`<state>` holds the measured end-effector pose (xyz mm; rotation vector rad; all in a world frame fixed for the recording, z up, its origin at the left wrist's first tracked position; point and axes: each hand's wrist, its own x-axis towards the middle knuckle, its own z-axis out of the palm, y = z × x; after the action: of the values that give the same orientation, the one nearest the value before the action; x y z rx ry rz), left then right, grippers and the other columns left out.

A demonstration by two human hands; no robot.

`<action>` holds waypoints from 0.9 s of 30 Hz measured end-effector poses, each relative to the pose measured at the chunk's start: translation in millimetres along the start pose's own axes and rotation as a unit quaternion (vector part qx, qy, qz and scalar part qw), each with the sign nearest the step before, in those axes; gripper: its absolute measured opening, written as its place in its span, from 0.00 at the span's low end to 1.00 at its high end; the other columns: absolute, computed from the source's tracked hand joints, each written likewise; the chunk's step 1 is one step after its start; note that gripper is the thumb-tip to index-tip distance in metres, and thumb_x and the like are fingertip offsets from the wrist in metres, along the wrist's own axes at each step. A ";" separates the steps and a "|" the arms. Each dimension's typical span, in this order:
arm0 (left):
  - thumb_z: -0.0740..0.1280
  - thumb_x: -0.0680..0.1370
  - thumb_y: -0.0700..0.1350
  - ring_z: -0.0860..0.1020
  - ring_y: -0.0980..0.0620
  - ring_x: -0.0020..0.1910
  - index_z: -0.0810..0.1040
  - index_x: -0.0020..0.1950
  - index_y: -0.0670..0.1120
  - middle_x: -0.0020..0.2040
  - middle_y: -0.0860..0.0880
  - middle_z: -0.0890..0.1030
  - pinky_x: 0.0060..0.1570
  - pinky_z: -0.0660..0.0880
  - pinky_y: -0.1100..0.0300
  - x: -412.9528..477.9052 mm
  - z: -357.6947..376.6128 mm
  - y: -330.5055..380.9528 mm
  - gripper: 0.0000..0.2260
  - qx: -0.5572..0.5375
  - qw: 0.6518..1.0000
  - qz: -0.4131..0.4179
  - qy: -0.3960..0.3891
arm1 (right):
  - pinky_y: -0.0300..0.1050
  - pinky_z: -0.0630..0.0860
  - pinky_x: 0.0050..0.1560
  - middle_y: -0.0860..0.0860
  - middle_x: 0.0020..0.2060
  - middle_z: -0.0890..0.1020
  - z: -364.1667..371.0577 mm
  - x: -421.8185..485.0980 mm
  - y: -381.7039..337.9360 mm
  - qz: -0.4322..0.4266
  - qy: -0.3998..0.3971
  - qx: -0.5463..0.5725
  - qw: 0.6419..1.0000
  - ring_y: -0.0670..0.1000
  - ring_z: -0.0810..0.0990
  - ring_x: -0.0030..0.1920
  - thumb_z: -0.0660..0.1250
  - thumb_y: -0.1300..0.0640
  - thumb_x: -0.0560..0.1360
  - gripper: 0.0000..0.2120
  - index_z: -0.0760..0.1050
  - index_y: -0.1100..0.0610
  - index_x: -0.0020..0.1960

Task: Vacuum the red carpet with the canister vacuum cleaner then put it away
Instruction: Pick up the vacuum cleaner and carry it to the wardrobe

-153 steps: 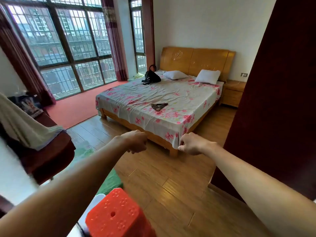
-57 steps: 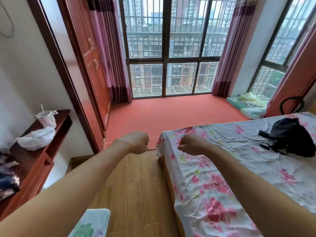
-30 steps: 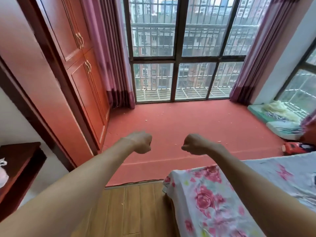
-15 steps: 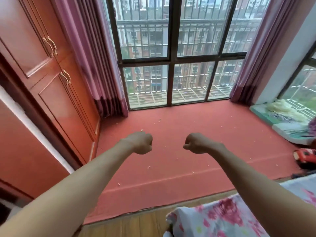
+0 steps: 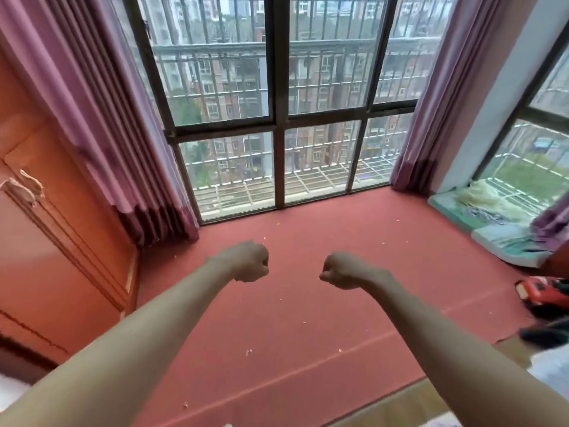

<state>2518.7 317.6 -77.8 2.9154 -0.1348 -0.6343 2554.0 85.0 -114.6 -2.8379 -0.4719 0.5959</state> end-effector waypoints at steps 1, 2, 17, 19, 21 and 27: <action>0.62 0.77 0.44 0.85 0.44 0.45 0.81 0.49 0.44 0.44 0.45 0.86 0.46 0.82 0.53 20.0 -1.9 -0.6 0.09 0.009 1.000 0.012 -0.007 | 0.48 0.72 0.38 0.59 0.35 0.77 -1.9 14.0 8.8 0.019 0.004 -0.005 1.000 0.59 0.77 0.39 0.64 0.54 0.75 0.14 0.74 0.63 0.35; 0.62 0.77 0.44 0.85 0.43 0.44 0.82 0.49 0.44 0.45 0.44 0.86 0.44 0.81 0.54 41.0 -3.7 -1.6 0.10 0.016 0.999 0.023 -0.019 | 0.47 0.72 0.38 0.59 0.34 0.74 -3.3 26.3 16.3 0.040 0.004 -0.016 0.999 0.59 0.76 0.38 0.63 0.55 0.75 0.16 0.69 0.61 0.32; 0.63 0.77 0.43 0.82 0.41 0.50 0.83 0.51 0.41 0.51 0.41 0.83 0.49 0.80 0.53 323.4 -66.3 36.7 0.11 0.118 0.960 0.240 -0.079 | 0.48 0.71 0.37 0.58 0.33 0.77 -61.9 136.9 108.1 0.302 0.023 0.074 0.950 0.60 0.77 0.39 0.62 0.59 0.74 0.10 0.75 0.63 0.37; 0.63 0.76 0.43 0.83 0.41 0.48 0.83 0.50 0.41 0.50 0.41 0.85 0.46 0.80 0.53 344.2 -58.4 68.3 0.11 0.135 0.946 0.274 -0.108 | 0.50 0.73 0.39 0.58 0.34 0.77 -67.3 131.9 126.3 0.329 0.022 0.094 0.939 0.59 0.77 0.38 0.62 0.58 0.75 0.12 0.73 0.61 0.35; 0.63 0.77 0.42 0.84 0.41 0.47 0.83 0.50 0.40 0.50 0.41 0.84 0.43 0.79 0.54 363.5 -53.5 104.1 0.11 0.150 0.933 0.303 -0.125 | 0.51 0.74 0.40 0.59 0.36 0.79 -71.5 126.3 152.1 0.357 0.024 0.103 0.928 0.59 0.78 0.39 0.62 0.57 0.76 0.12 0.73 0.61 0.35; 0.62 0.79 0.42 0.77 0.43 0.42 0.82 0.53 0.40 0.53 0.41 0.83 0.37 0.71 0.59 422.1 -58.7 216.6 0.11 0.172 0.909 0.363 -0.113 | 0.49 0.72 0.38 0.57 0.36 0.78 -89.1 121.8 251.3 0.411 0.033 0.121 0.903 0.59 0.77 0.39 0.61 0.57 0.77 0.13 0.71 0.61 0.35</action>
<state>2913.9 61.4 -159.4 2.7381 -1.4030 -0.8522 2764.0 -117.5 -143.1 -2.6954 0.8096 0.6140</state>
